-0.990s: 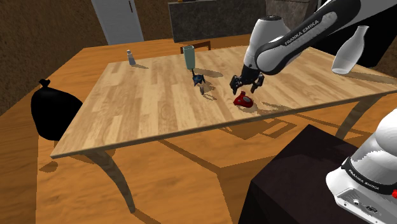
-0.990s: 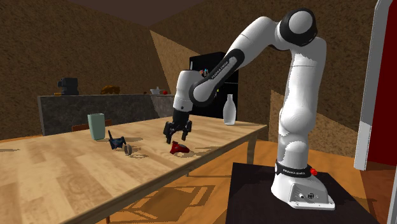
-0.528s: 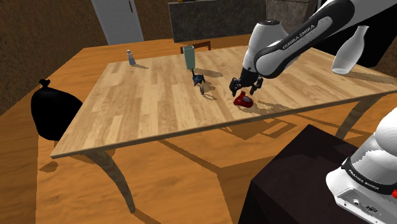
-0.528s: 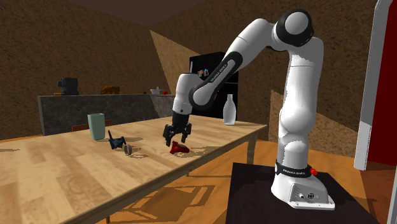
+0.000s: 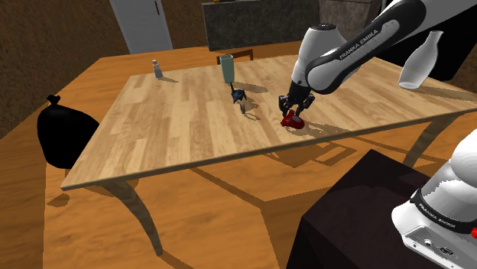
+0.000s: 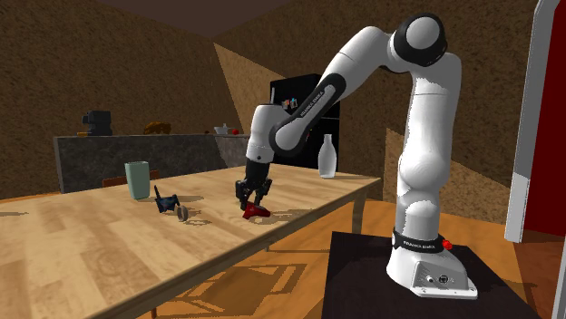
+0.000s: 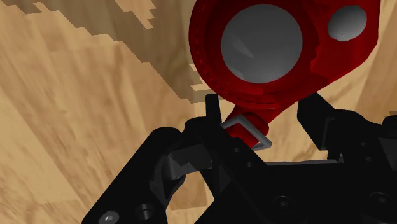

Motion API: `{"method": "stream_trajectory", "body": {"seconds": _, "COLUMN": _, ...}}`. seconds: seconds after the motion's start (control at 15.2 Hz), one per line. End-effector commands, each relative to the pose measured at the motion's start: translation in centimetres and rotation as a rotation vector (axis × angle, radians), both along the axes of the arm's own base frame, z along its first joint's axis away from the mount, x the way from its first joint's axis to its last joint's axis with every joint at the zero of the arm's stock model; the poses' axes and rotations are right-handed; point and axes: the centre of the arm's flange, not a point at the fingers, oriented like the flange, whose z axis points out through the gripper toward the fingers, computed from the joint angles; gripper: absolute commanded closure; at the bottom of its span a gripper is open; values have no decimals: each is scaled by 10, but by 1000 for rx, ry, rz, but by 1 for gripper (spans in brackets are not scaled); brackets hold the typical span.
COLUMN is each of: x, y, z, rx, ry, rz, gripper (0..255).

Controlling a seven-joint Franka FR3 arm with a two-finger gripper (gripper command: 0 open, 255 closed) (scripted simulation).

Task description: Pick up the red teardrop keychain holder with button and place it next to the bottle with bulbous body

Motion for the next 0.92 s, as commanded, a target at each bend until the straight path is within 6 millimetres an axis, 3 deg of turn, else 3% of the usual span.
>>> {"method": "stream_trajectory", "body": {"seconds": 0.0, "x": 0, "y": 0, "z": -1, "rx": 0, "ry": 0, "rz": 0, "gripper": 255}}
{"method": "stream_trajectory", "body": {"seconds": 0.2, "x": 0, "y": 0, "z": 0, "rx": 0, "ry": 0, "rz": 0, "gripper": 255}}
{"method": "stream_trajectory", "body": {"seconds": 0.86, "x": 0, "y": 0, "z": 52, "rx": 0, "ry": 0, "rz": 0, "gripper": 255}}
